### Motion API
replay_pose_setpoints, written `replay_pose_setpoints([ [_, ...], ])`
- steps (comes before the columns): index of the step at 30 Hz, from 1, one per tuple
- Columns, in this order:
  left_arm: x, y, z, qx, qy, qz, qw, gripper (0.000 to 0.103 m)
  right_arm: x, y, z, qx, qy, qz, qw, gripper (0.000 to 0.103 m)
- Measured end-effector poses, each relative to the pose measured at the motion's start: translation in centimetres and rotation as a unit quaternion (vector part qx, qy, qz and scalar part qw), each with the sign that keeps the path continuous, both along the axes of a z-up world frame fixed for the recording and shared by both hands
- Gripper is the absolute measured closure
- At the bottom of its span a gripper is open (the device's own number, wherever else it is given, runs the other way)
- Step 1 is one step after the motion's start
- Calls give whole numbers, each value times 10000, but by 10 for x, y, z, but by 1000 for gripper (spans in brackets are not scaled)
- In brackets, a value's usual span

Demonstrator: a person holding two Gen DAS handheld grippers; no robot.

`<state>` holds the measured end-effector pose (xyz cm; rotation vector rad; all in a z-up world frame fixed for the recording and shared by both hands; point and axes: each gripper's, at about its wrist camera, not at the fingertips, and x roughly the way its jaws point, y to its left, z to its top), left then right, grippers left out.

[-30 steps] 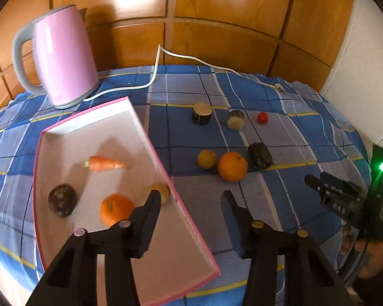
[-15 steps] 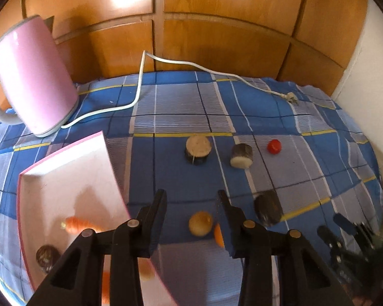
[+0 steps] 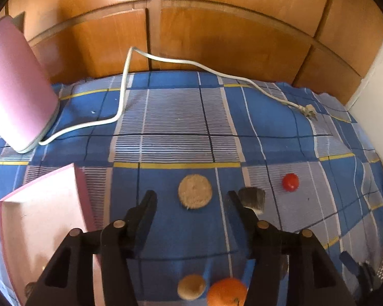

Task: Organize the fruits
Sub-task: 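Reach the left gripper to the brown cylinder with tan cut face and close, then lift the brown cylinder toward the tray with the left gripper while the right gripper grasps the red fruit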

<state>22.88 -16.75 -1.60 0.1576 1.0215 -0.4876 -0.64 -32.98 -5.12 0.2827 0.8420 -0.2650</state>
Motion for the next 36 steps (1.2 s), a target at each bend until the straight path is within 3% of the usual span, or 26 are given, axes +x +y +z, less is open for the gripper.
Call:
replay_pose_setpoints([
  [7,18,-14,-15,89,103,65,9999,47,3,-5,-2,51,36,0,10000,46],
  [9,19,-17,-23,183,148,9,9997,67,4,-5,-2,42,47,7,10000,46],
  [13,10,-20,-25,244,-95,-202,9995,68,5,-6,-3,47,63,-7,10000,46],
  [18,1,1,-16,-114,-30,-39,9999,68,6,-5,-2,31,72,-9,10000,46],
  [26,-42,51,19,-755,-287,247,9964,68,9,-3,-1,51,88,35,9999,46],
  [36,-94,129,31,-1131,-417,670,9904,68,30,-12,5,349,108,23,9993,46],
])
